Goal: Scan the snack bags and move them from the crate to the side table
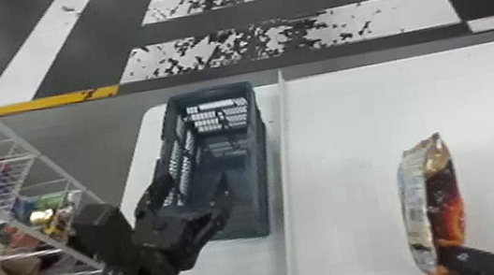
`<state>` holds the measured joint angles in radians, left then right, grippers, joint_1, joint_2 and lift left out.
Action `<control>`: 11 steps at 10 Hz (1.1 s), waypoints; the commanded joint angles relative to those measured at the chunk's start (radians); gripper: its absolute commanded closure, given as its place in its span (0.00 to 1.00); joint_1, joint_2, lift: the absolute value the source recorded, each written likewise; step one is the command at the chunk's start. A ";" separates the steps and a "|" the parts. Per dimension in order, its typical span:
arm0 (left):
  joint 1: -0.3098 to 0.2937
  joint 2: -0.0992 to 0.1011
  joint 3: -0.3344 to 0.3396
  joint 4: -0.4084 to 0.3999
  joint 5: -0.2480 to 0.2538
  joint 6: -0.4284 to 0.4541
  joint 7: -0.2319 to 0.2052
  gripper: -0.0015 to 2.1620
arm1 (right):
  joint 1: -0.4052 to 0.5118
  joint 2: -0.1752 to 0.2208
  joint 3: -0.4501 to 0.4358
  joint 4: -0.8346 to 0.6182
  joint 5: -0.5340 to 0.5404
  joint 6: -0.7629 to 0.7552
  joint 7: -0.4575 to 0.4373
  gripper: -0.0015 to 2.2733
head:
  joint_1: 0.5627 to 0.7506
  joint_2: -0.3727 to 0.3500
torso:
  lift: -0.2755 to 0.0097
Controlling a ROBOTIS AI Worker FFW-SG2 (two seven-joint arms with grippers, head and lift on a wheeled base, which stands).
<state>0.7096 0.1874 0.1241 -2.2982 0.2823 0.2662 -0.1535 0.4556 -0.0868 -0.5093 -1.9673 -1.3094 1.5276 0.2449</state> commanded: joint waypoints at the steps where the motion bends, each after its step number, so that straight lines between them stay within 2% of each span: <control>1: -0.007 0.001 -0.011 0.000 -0.006 0.000 0.000 0.03 | 0.001 0.013 -0.003 0.010 0.039 -0.037 -0.052 0.99 | 0.70 0.78 | 0.66; 2: -0.007 0.004 -0.011 0.002 -0.006 0.000 0.000 0.03 | 0.001 0.015 -0.003 0.010 0.064 -0.056 -0.076 0.98 | 0.70 0.74 | 0.66; 3: -0.007 0.006 -0.009 0.002 -0.006 0.000 0.000 0.03 | 0.001 0.015 -0.009 0.004 0.072 -0.059 -0.091 0.78 | 0.70 0.72 | 0.66; 4: -0.009 0.007 -0.011 0.003 -0.006 0.000 0.000 0.03 | 0.000 0.015 -0.021 0.001 0.075 -0.065 -0.101 0.32 | 0.70 0.70 | 0.66; 5: -0.009 0.007 -0.009 0.003 -0.005 0.000 -0.001 0.03 | 0.000 0.015 -0.034 -0.015 0.082 -0.089 -0.108 0.02 | 0.70 0.69 | 0.66; 8: -0.009 0.015 -0.011 0.002 0.000 0.003 -0.009 0.03 | -0.014 0.013 -0.074 -0.022 0.125 -0.126 -0.131 0.02 | 0.70 0.61 | 0.66; 10: -0.004 0.018 -0.011 0.000 0.001 0.006 -0.012 0.03 | -0.028 0.010 -0.107 -0.051 0.220 -0.209 -0.131 0.02 | 0.70 0.56 | 0.66; 11: -0.002 0.018 -0.009 0.000 0.001 0.003 -0.012 0.03 | -0.028 0.006 -0.112 -0.071 0.279 -0.298 -0.108 0.02 | 0.70 0.50 | 0.66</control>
<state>0.7065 0.2053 0.1144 -2.2981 0.2836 0.2710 -0.1655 0.4290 -0.0800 -0.6161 -2.0263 -1.0632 1.2771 0.1413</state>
